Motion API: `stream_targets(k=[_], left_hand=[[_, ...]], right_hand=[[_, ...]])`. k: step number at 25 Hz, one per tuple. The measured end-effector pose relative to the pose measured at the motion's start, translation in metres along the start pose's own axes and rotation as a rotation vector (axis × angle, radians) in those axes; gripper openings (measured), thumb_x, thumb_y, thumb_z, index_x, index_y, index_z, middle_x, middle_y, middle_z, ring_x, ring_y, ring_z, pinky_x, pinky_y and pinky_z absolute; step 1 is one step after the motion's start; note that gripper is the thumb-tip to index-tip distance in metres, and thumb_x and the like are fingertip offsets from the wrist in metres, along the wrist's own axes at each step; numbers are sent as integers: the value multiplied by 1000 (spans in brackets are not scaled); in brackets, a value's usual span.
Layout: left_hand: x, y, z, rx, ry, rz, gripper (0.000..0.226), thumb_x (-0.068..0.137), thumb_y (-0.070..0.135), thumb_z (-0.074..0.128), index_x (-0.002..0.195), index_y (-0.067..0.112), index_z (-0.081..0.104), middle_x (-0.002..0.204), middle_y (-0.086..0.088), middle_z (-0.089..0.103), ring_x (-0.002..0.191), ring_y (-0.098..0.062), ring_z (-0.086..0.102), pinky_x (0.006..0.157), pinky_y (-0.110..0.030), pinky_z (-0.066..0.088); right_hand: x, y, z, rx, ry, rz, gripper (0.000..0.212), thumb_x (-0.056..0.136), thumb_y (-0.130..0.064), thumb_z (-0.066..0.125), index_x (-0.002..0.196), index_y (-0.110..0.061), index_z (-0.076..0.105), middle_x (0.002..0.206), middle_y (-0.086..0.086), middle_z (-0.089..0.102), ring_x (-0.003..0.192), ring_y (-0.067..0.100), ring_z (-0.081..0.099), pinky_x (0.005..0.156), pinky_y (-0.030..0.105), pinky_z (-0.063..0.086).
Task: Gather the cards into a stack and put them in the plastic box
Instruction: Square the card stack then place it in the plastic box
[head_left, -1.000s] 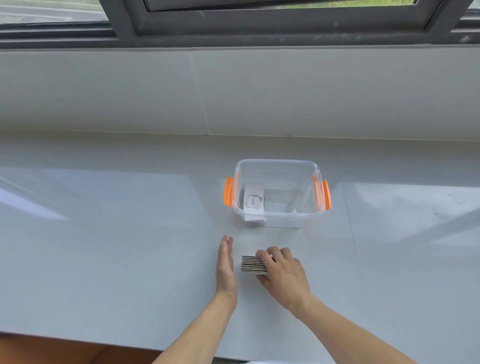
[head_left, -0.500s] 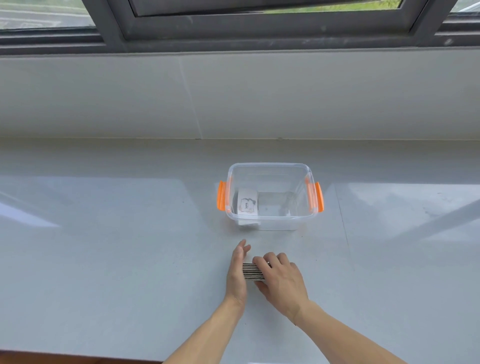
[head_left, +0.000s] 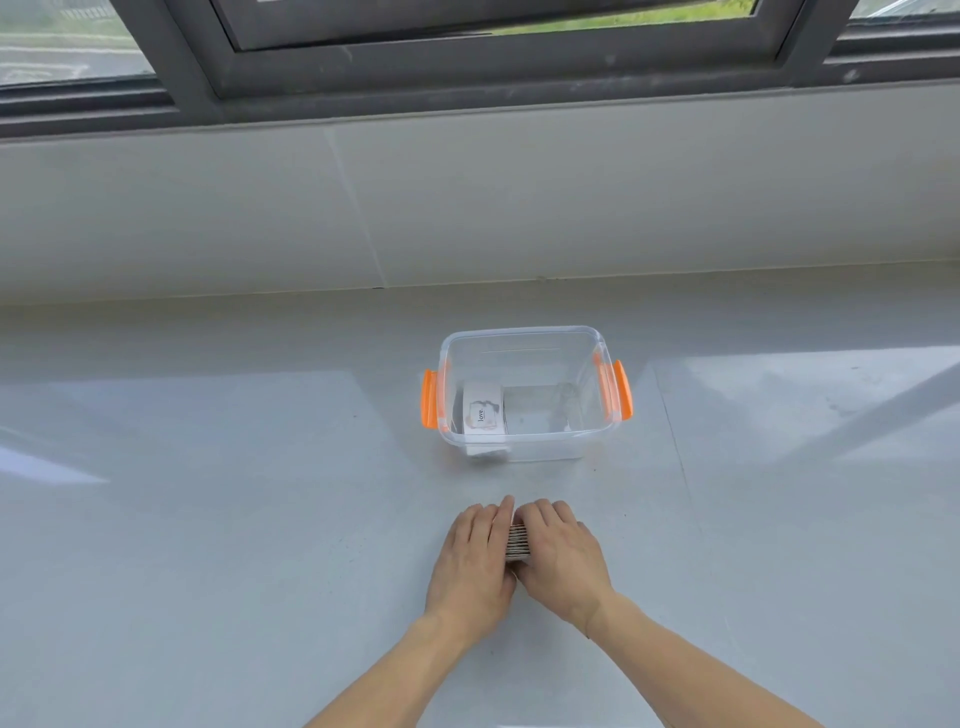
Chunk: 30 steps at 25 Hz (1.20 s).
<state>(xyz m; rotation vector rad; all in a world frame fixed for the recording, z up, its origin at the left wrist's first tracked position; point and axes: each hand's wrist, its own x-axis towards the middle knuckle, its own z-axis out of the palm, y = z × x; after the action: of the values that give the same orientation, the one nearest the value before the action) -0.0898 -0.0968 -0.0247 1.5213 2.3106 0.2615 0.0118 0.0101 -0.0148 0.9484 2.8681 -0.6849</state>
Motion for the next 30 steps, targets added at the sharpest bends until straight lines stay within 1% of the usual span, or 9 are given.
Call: stream_targets(k=[2, 4, 6, 8, 13, 18, 22, 25, 30], left_hand=[[0, 2, 0, 32, 43, 9, 74, 69, 18, 62, 140, 9, 43, 121, -4, 62, 113, -27, 59, 103, -36, 47], [0, 1, -2, 67, 61, 24, 75, 63, 19, 66, 135, 8, 50, 112, -3, 65, 102, -26, 64, 95, -36, 53], [1, 0, -2, 75, 69, 32, 73, 67, 19, 62, 138, 8, 46, 116, -5, 63, 106, -27, 60, 98, -37, 50], [3, 2, -3, 66, 43, 18, 72, 75, 19, 53, 144, 9, 37, 125, -7, 56, 114, -28, 53, 106, -37, 43], [3, 3, -4, 45, 52, 0, 72, 69, 16, 57, 140, 8, 44, 118, -7, 61, 107, -28, 58, 96, -37, 50], [2, 1, -2, 33, 23, -28, 73, 73, 18, 52, 144, 11, 37, 125, -6, 56, 115, -27, 52, 101, -36, 46], [3, 0, -1, 41, -4, -33, 73, 78, 20, 47, 148, 14, 28, 133, -4, 50, 122, -26, 45, 105, -34, 39], [3, -1, -2, 29, -3, -48, 73, 77, 20, 49, 148, 14, 29, 132, -3, 50, 122, -26, 46, 104, -34, 41], [2, -2, 0, 41, 34, -26, 72, 74, 17, 53, 143, 12, 38, 125, -5, 57, 116, -27, 53, 99, -35, 47]], right_hand=[[-4, 12, -3, 209, -37, 38, 64, 71, -20, 61, 131, -28, 41, 132, -15, 45, 122, 10, 39, 84, 27, 46], [-16, 30, -11, 559, -107, 161, 93, 65, -10, 63, 143, -37, 23, 144, -20, 29, 133, 0, 25, 100, 24, 37], [-32, 48, -20, 903, -106, 309, 101, 64, -5, 58, 149, -36, 13, 152, -17, 21, 140, 2, 18, 110, 24, 23], [-44, 57, -27, 1067, -27, 423, 99, 61, -9, 48, 151, -32, 11, 156, -15, 19, 143, 6, 16, 114, 25, 18], [-48, 32, -19, 1124, 47, 511, 96, 68, -9, 49, 151, -37, 7, 152, -22, 14, 137, 7, 22, 109, 32, 31], [-47, 10, -2, 1225, -90, 478, 100, 61, -6, 49, 150, -33, 14, 156, -13, 23, 141, 7, 25, 114, 31, 26], [-44, 14, -3, 1230, 29, 558, 94, 75, 11, 46, 151, -34, 13, 156, -17, 17, 141, 4, 19, 106, 22, 26], [-44, 4, 0, 1218, -37, 517, 96, 64, -3, 50, 150, -31, 17, 156, -12, 24, 141, 9, 26, 115, 33, 27], [-40, 2, -1, 1152, 86, 532, 93, 78, 19, 43, 151, -28, 9, 160, -9, 13, 143, 5, 15, 117, 30, 16]])
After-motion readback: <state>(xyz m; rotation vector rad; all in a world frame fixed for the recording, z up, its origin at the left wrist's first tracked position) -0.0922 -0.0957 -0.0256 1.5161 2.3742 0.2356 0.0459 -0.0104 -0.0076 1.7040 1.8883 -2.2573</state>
